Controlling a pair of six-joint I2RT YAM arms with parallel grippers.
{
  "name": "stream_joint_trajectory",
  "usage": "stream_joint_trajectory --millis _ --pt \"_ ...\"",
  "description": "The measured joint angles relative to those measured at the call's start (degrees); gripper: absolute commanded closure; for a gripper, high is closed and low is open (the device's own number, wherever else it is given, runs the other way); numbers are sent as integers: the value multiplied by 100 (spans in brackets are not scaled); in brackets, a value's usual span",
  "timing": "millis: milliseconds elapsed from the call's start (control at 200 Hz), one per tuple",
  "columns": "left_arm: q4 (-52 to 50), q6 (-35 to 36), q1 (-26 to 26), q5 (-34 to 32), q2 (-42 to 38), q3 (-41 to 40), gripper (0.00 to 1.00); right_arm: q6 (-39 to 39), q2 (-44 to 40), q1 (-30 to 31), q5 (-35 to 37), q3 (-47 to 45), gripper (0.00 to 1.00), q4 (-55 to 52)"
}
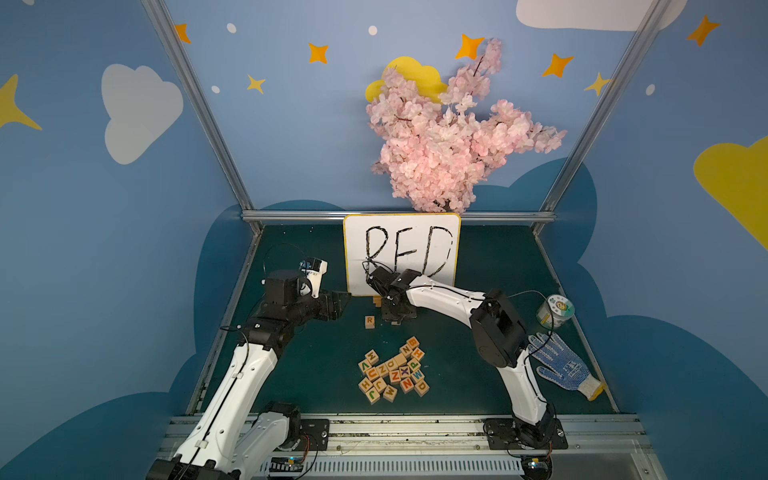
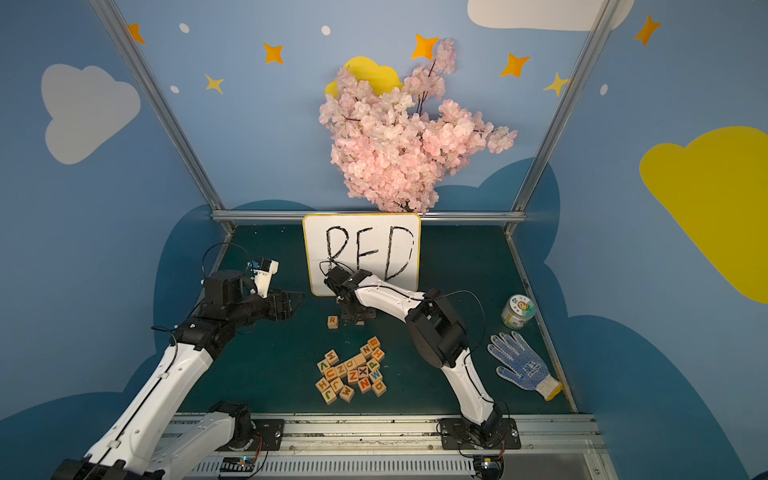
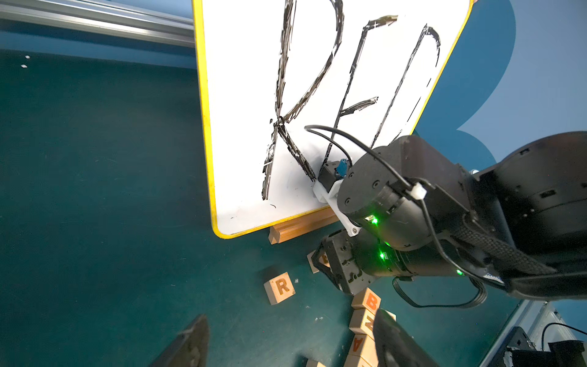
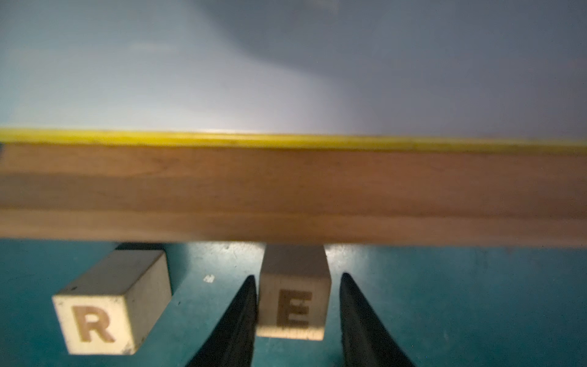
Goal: Assemble the uppercase word "red" with letter blocks
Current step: Adjust the letter block at the center of the board.
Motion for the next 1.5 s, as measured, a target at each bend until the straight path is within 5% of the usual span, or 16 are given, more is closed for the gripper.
stream_joint_trajectory --millis 245,901,1502 --pt "-2 0 0 -2 0 -15 20 35 -7 0 -7 -33 72 39" --pt "-2 0 0 -2 -26 -20 20 151 -107 39 4 -192 71 153" --pt "-2 2 7 -39 -68 -20 20 120 -146 37 -90 -164 40 -170"
